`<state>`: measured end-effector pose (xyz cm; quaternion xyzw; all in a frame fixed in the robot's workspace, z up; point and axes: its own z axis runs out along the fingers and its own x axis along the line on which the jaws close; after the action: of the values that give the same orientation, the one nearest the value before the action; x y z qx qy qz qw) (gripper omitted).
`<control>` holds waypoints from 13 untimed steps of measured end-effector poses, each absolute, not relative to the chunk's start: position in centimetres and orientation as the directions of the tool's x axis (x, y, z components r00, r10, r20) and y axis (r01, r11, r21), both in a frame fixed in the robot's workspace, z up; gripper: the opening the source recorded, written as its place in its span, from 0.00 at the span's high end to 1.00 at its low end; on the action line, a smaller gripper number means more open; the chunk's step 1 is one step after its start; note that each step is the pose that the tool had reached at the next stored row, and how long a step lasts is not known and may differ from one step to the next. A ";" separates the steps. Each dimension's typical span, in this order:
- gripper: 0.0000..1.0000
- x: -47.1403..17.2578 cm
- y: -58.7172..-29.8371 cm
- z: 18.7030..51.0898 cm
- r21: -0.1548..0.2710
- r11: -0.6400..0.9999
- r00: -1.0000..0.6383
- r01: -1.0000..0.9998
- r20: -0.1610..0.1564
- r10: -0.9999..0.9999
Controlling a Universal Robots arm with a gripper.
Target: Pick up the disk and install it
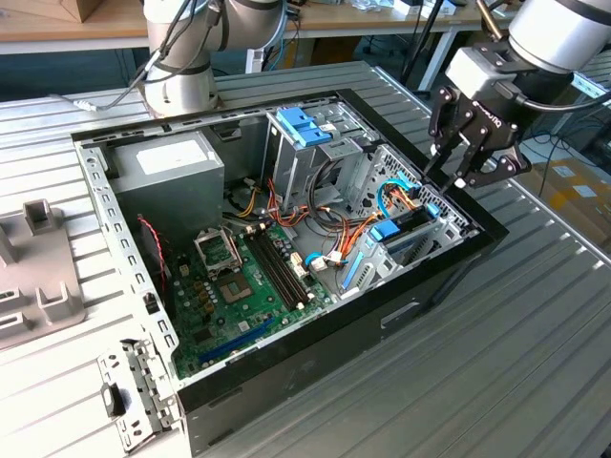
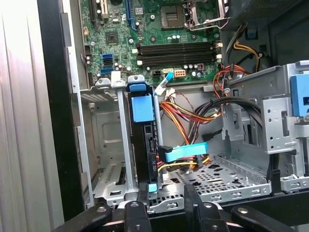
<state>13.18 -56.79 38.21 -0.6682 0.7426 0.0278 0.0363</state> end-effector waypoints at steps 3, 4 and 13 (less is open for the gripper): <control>0.58 12.7 -56.8 38.2 -0.007 0.106 -0.104 -0.994 -0.098 -0.990; 0.58 12.5 -56.8 38.2 -0.007 0.106 -0.104 -0.994 -0.100 -0.990; 0.58 11.1 -56.9 37.9 -0.006 0.105 -0.104 -0.994 -0.106 -0.989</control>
<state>11.11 -56.91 37.94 -0.6682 0.7421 0.0332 0.0417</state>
